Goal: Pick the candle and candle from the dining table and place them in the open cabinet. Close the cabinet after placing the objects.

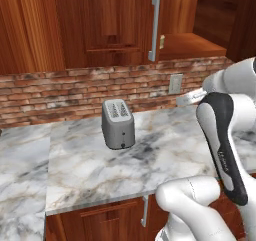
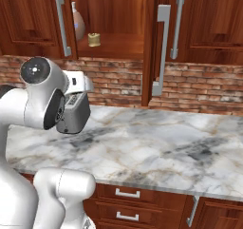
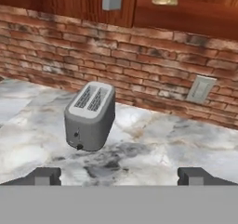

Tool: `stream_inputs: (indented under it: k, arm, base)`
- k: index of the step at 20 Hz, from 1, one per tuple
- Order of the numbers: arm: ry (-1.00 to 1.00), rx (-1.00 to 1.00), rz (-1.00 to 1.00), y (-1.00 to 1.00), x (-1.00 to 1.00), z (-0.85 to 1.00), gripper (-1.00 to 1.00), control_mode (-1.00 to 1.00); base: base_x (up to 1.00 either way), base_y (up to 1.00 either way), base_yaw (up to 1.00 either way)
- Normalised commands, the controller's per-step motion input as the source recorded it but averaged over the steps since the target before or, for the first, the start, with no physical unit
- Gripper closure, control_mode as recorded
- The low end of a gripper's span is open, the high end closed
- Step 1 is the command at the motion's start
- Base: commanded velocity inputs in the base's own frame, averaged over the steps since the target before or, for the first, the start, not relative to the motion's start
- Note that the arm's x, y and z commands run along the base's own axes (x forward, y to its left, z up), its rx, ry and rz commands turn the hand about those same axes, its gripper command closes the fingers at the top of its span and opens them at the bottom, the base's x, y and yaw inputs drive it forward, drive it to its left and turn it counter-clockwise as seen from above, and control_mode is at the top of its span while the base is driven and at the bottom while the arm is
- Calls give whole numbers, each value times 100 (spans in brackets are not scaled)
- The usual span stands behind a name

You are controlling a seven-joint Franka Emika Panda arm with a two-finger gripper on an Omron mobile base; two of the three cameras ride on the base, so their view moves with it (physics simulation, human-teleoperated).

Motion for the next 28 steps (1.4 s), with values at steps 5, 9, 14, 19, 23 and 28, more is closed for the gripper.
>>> stream_inputs:
  k: [5,9,14,19,23,28]
  arm:
    - [-32,1,0,-55,-100,27,-100,-100]
    - [-37,2,-14,-70,-100,47,-100,-100]
    - [-30,0,-18,-48,-100,37,-100,-100]
    - [-21,0,-13,-10,-100,33,-100,-100]
    - [-1,2,9,-63,-22,-2,-100,-100]
    - [-4,0,27,-65,9,-2,-100,-100]
  base:
    - [0,0,0]
    - [0,0,0]
    - [0,0,0]
    - [0,0,0]
    - [0,0,0]
    - [0,0,0]
